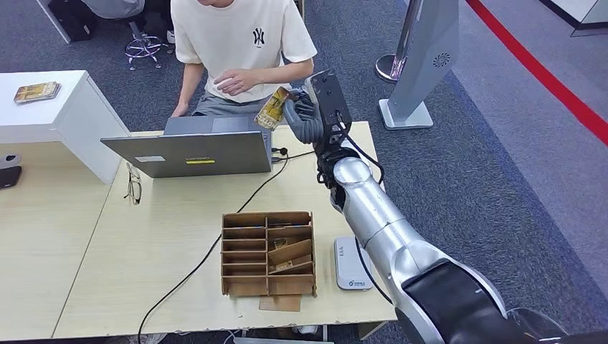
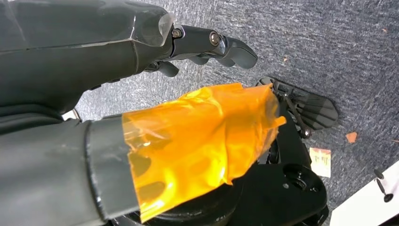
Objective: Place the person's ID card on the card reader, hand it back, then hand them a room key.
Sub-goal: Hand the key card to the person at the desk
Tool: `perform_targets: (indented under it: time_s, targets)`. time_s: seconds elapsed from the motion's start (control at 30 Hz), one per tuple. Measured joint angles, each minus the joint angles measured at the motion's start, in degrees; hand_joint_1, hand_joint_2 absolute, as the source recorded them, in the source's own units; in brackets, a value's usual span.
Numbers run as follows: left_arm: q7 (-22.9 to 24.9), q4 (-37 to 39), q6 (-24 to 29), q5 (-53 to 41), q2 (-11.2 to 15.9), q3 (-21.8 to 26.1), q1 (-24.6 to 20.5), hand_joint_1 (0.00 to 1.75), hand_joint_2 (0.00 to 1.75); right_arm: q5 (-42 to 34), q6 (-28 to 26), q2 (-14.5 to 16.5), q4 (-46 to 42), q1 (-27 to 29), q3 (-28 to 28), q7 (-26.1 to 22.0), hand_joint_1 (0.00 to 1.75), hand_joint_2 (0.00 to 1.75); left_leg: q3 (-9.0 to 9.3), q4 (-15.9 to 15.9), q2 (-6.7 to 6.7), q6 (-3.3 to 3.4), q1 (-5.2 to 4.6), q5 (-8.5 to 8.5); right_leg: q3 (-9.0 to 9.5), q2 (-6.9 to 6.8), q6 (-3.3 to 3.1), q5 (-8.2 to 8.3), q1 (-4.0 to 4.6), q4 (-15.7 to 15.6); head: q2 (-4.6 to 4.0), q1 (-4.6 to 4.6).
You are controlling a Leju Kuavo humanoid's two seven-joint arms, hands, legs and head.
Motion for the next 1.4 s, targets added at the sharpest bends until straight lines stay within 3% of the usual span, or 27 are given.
perform_targets:
  time_s: [0.4,0.53,0.77,1.03,1.17,1.2,1.4]
  targets:
    - [-1.72,2.74,1.13,-1.91,0.21,1.98,-1.6,0.0,0.0,-1.28,-3.35,0.38,5.04,-1.01,-4.23,-2.3,1.75,1.75,0.0,0.0,0.0,0.0,0.0,0.0,-0.01,0.0,0.0,0.0,0.0,0.0,0.0,0.01]
    - [-1.86,2.93,1.12,-2.49,0.17,2.49,-1.61,0.0,0.0,0.66,-6.98,0.64,5.03,-0.52,-4.52,-4.78,1.75,1.75,0.0,0.0,0.0,0.0,0.0,0.0,-0.01,0.0,0.0,0.0,0.0,0.0,0.0,0.0]
    - [-1.87,2.94,0.07,-3.45,0.03,2.86,-1.57,0.0,0.0,7.35,-16.63,1.48,2.46,1.58,-4.4,-8.06,1.75,1.75,-0.01,0.0,0.01,0.0,0.0,0.0,-0.02,0.01,0.0,0.0,0.01,0.0,0.0,-0.01]
    - [-1.88,2.94,-0.63,-3.73,0.0,2.85,-1.55,0.0,0.0,20.97,-25.99,1.66,-3.88,5.62,-2.39,-8.85,1.74,1.75,0.0,0.0,0.01,0.0,0.0,0.0,-0.02,0.01,0.0,0.0,0.01,0.0,0.0,0.0]
    - [-1.88,2.94,-0.79,-3.69,0.0,2.81,-1.55,0.0,0.0,27.43,-28.03,1.64,-6.22,7.32,-1.44,-8.61,0.07,1.75,0.0,0.0,0.02,0.0,0.0,0.0,-0.03,0.02,0.0,0.0,0.01,0.0,0.0,0.0]
    - [-1.88,2.94,-0.82,-3.64,0.0,2.78,-1.55,0.0,0.0,28.71,-28.18,1.64,-6.64,7.68,-1.31,-8.44,0.0,1.75,0.0,0.0,0.02,0.0,0.0,0.0,-0.03,0.02,0.0,0.0,0.01,0.0,0.0,0.0]
    - [-1.88,2.94,-0.98,-3.2,0.0,2.64,-1.56,0.0,0.0,33.69,-28.34,1.64,-8.3,9.67,-1.12,-7.79,0.0,1.75,0.0,0.0,0.02,0.0,0.01,0.0,-0.03,0.01,0.0,0.0,0.01,0.0,0.0,0.0]
